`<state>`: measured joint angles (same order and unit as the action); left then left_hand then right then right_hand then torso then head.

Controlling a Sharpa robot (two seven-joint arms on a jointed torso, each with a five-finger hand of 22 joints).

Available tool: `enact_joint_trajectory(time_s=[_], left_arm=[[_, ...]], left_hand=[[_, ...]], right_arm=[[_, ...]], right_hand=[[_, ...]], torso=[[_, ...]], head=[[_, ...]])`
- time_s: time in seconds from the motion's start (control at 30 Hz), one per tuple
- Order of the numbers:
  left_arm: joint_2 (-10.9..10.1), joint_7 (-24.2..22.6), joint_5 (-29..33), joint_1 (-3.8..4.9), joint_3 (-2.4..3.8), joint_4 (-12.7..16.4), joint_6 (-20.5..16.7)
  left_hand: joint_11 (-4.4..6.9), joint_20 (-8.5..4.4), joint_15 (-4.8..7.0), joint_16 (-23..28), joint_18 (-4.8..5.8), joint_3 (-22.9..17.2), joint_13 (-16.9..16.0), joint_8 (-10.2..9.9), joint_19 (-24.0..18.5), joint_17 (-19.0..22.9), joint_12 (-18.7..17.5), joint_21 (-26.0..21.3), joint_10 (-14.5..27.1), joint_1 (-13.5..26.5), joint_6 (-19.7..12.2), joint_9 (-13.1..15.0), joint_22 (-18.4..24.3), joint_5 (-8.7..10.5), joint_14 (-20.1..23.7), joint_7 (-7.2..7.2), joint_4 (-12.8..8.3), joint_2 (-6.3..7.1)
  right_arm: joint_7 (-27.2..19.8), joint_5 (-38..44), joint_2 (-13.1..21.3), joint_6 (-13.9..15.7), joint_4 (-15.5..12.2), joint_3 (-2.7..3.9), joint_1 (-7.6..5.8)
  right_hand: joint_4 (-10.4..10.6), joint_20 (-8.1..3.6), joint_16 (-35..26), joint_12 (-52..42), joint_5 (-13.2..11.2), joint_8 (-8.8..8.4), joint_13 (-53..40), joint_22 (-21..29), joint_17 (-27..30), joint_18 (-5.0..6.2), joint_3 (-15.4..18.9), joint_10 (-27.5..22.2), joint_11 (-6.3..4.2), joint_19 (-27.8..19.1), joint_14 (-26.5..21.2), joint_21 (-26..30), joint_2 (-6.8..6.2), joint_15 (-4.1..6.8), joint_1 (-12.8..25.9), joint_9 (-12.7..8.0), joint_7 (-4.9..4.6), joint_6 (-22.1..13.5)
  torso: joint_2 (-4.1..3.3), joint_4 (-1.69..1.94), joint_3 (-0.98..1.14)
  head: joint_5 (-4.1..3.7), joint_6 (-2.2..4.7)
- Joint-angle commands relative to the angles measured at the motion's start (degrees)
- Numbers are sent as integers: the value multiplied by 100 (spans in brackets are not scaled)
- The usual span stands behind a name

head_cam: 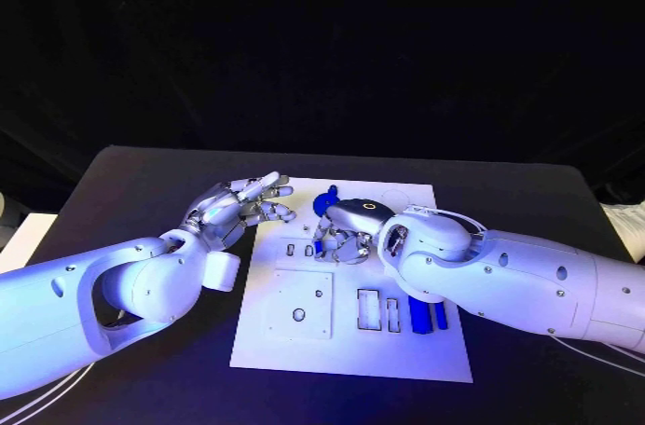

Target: Assemble the parts on the task board

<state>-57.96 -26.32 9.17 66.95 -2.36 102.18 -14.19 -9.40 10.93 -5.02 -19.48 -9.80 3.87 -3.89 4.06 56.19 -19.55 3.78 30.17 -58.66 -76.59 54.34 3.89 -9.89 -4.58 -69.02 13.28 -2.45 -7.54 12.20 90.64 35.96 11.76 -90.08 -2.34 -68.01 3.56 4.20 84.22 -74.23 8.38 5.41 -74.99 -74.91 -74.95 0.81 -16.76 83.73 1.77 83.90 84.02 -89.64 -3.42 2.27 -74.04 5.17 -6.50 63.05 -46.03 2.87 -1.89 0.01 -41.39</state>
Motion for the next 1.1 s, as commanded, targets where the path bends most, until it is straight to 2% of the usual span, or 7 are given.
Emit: enact_joint_trajectory(time_s=[0.03,0.5,0.6,0.73,0.87,1.1], left_arm=[[14,-55,1,5,4,6,124],[18,-45,1,5,4,0,133],[18,-42,1,5,4,-1,136],[17,-38,1,5,4,-2,141],[17,-38,1,5,4,-6,143],[22,-34,1,5,4,-24,156]], left_hand=[[-10,11,-12,17,-55,14,-1,-29,-38,-9,0,32,38,8,-41,1,-8,-15,47,1,-31,-43],[-10,11,-12,17,-55,14,-1,-29,-38,-9,0,32,38,8,-41,1,-8,-15,47,1,-31,-43],[-10,11,-12,17,-55,14,-1,-29,-38,-9,0,32,38,8,-41,1,-8,-15,47,1,-31,-43],[-10,11,-12,17,-55,14,-1,-29,-38,-9,0,32,38,8,-41,1,-8,-15,47,1,-31,-43],[-10,11,-12,17,-55,14,-1,-29,-38,-9,0,32,38,8,-41,1,-8,-15,47,1,-31,-43],[-10,14,-14,22,-56,7,-3,-25,-51,-31,5,36,35,21,-39,2,-8,-14,59,0,-43,-50]], right_arm=[[187,166,3,-315,4,-24,30],[294,267,-14,-213,0,-24,30],[308,276,-18,-184,1,-24,30],[311,282,-22,-114,1,-24,30],[276,270,-23,40,-10,-24,30],[14,207,8,580,-108,-24,31]], right_hand=[[7,8,-25,54,2,-42,-661,-1370,-617,-45,39,-43,17,508,407,19,-66,-20,19,-4,-32,-31],[39,58,-71,315,61,-173,-525,-1310,-565,-30,149,-166,91,464,394,45,-191,-79,152,-66,-120,-270],[58,74,-81,341,25,-179,-510,-1303,-555,-28,189,-178,107,459,392,48,-218,-94,193,-78,-135,-322],[124,100,-100,441,-158,-181,-454,-1286,-535,-24,292,-225,130,446,387,56,-253,-118,285,-97,-156,-438],[212,123,-131,753,-311,-192,-282,-1253,-501,-15,426,-371,162,422,378,71,-297,-142,367,-121,-188,-620],[324,150,-154,832,-313,-175,-216,-1236,-481,-11,617,-412,191,410,373,80,-351,-169,395,-118,-218,-764]], torso=[[1,-1,1],[2,-3,-2],[2,-1,-4],[4,0,-4],[1,-2,-2],[2,0,1]], head=[[-4,1],[-10,7],[-15,10],[-15,8],[-9,18],[-15,15]])
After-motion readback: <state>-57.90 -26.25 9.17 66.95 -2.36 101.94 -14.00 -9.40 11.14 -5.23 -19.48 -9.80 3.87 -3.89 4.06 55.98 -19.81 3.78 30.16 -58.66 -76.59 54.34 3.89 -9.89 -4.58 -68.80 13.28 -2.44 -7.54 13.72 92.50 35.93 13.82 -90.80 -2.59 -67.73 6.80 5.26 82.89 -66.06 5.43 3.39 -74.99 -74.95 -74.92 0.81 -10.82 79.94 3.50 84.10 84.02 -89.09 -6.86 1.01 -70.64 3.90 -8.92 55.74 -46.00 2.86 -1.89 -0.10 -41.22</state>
